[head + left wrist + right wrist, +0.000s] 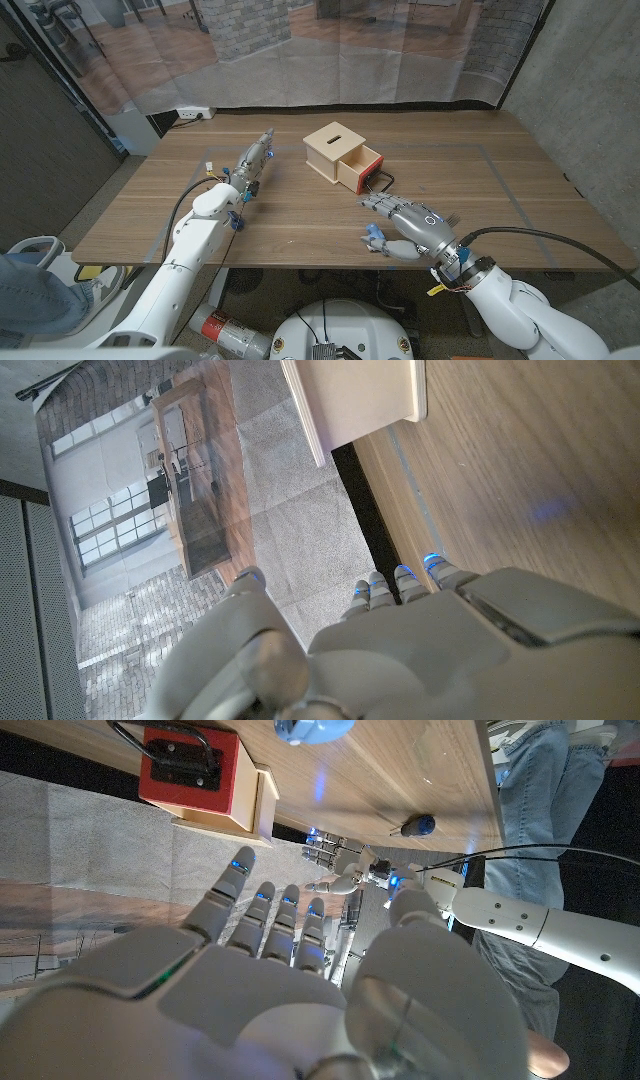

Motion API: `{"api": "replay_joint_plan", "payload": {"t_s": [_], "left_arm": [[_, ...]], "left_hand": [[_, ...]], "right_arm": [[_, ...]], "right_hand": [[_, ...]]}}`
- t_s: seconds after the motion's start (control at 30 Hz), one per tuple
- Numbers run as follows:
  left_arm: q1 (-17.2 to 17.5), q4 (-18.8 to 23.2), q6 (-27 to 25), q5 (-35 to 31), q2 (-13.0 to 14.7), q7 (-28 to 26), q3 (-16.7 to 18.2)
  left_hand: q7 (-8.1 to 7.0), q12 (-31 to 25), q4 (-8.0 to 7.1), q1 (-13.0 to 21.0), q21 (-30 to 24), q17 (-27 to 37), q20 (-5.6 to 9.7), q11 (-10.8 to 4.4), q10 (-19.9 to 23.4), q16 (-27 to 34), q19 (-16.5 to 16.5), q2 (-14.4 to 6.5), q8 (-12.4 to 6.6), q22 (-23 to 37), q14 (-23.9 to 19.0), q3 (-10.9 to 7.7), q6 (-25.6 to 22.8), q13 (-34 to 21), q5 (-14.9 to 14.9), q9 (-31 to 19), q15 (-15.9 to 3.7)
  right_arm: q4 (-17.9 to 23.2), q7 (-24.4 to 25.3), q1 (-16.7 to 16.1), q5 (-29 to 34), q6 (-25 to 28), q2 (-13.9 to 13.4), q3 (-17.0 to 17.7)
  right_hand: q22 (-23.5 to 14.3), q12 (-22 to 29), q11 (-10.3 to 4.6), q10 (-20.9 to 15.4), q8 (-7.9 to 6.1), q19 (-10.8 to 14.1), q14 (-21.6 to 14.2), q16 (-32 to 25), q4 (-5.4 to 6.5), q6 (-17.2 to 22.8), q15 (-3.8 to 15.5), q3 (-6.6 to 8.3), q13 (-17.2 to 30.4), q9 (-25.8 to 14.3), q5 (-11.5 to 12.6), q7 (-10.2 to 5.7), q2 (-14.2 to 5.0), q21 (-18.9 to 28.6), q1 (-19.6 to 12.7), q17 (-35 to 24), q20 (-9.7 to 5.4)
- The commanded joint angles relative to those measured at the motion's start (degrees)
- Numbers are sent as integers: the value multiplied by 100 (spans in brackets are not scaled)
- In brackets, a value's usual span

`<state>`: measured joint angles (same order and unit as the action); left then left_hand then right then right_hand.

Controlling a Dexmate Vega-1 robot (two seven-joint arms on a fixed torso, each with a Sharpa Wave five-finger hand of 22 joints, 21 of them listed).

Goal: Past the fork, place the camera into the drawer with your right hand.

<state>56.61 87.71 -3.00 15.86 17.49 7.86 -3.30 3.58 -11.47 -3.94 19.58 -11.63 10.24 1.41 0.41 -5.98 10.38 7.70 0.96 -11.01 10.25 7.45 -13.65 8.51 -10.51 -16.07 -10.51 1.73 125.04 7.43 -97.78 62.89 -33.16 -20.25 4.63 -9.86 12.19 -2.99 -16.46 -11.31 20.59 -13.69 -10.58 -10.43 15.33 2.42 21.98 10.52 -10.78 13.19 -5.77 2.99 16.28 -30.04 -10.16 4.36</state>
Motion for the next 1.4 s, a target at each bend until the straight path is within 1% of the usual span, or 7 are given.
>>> {"api": "replay_joint_plan", "payload": {"t_s": [0.03,0.13,0.4,0.6,0.83,1.07,1.4], "left_arm": [[46,-2,-11,15,6,4,21],[35,-19,-9,13,9,17,16],[10,7,-49,-11,38,28,4],[13,41,-89,-18,49,21,7],[35,117,-146,-35,68,-11,20],[32,111,-160,-38,57,-22,16],[28,72,-112,-42,41,-30,24]], "left_hand": [[-17,3,-3,3,4,18,-15,1,-28,28,29,-70,4,21,12,9,45,-19,26,-22,29],[-19,2,-3,4,4,18,-25,-3,-27,28,30,-71,3,21,12,12,46,-19,27,-22,33],[-28,2,-3,6,6,19,-35,10,-28,26,37,-76,0,22,19,18,46,-19,30,-22,38],[-31,-3,-3,7,6,19,-41,20,-18,29,39,-79,-3,22,15,22,43,-19,32,-22,39],[-34,-6,-2,9,7,20,-58,9,-13,28,44,-82,-7,22,19,26,37,-19,34,-23,40],[-45,-6,-2,10,6,20,-64,-15,-12,30,44,-86,-10,23,17,31,31,-20,36,-23,38],[-84,0,-2,12,5,21,-92,-26,-31,30,45,-92,-2,23,20,40,61,-20,40,-24,53]], "right_arm": [[171,-211,-91,71,366,-151,-93],[221,-304,-102,117,479,-167,-125],[339,-572,-120,207,776,-224,-205],[437,-767,-141,280,977,-259,-260],[559,-1076,-136,466,1284,-296,-359],[668,-1373,-109,640,1608,-325,-464],[718,-1487,-117,757,1892,-379,-572]], "right_hand": [[-19,-45,-27,75,42,81,44,23,29,-104,-54,63,29,-31,33,-92,50,-45,-165,-5,199],[-21,-64,-41,150,64,114,106,39,42,-190,-110,72,31,-32,42,-125,80,-63,-217,-9,313],[-28,-107,76,365,76,165,259,53,83,-335,-244,68,37,-35,59,-183,165,-117,-288,-21,584],[-28,-106,136,452,62,317,294,37,110,-374,-382,52,41,-37,73,-221,227,-111,-307,-27,668],[-29,-130,194,665,64,221,469,59,135,-470,-581,31,44,-37,97,-295,306,-233,-340,-29,791],[-38,-159,299,979,121,113,650,55,176,-810,-684,-19,46,-36,137,-296,387,-358,-324,-34,809],[-53,-146,435,1142,121,294,660,18,200,-1028,-788,-62,46,-32,170,-346,437,-332,-304,-30,792]]}}
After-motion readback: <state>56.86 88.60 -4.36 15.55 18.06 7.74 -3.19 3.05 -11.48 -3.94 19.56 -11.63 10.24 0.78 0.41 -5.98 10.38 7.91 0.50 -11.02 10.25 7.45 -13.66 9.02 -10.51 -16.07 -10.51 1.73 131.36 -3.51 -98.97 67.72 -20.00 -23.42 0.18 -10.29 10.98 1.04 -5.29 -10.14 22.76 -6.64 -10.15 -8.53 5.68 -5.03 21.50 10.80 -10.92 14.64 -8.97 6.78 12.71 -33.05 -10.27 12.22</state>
